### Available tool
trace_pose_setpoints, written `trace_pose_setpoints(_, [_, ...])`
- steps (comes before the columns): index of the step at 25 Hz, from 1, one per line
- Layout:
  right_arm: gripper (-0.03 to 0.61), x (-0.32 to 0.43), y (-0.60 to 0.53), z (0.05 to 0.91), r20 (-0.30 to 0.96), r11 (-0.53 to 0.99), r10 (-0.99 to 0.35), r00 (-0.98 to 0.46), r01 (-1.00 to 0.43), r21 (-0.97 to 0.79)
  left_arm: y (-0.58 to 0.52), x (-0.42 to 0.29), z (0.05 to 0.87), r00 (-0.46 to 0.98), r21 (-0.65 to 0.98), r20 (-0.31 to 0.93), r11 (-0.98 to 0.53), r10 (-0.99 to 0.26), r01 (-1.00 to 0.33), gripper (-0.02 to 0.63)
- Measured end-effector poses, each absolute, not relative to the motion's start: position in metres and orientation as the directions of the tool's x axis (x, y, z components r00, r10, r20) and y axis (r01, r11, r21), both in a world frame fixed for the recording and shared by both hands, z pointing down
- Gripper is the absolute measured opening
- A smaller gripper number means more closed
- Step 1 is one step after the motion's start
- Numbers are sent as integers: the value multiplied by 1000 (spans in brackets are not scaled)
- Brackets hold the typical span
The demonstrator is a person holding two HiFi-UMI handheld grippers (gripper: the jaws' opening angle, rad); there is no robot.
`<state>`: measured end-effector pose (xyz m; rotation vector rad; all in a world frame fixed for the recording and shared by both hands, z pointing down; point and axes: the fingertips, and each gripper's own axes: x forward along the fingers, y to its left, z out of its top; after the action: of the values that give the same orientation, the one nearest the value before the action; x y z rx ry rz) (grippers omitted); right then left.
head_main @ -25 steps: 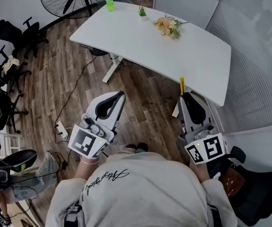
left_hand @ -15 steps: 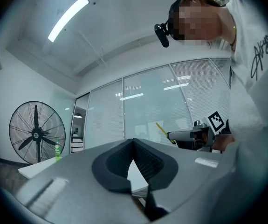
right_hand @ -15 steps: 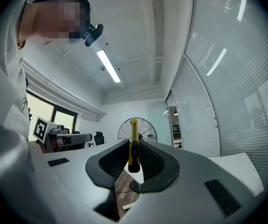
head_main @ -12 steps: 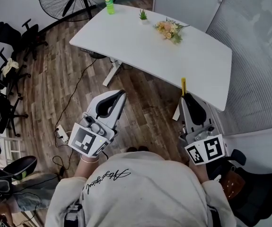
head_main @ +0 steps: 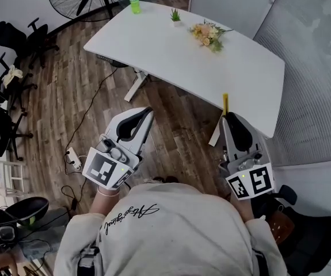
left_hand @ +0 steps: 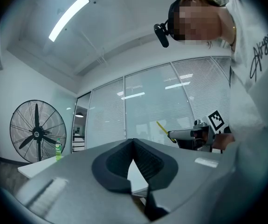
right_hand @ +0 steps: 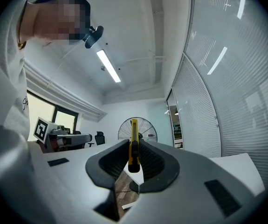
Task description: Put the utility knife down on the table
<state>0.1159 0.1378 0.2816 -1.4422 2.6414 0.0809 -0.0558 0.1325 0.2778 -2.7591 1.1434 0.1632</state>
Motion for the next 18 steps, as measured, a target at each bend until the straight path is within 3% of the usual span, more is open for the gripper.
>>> trace_pose_setpoints(18, [64, 119, 77, 294, -151, 574, -812, -564, -818, -29, 78, -53, 295, 678, -92, -130, -673, -723, -734, -2])
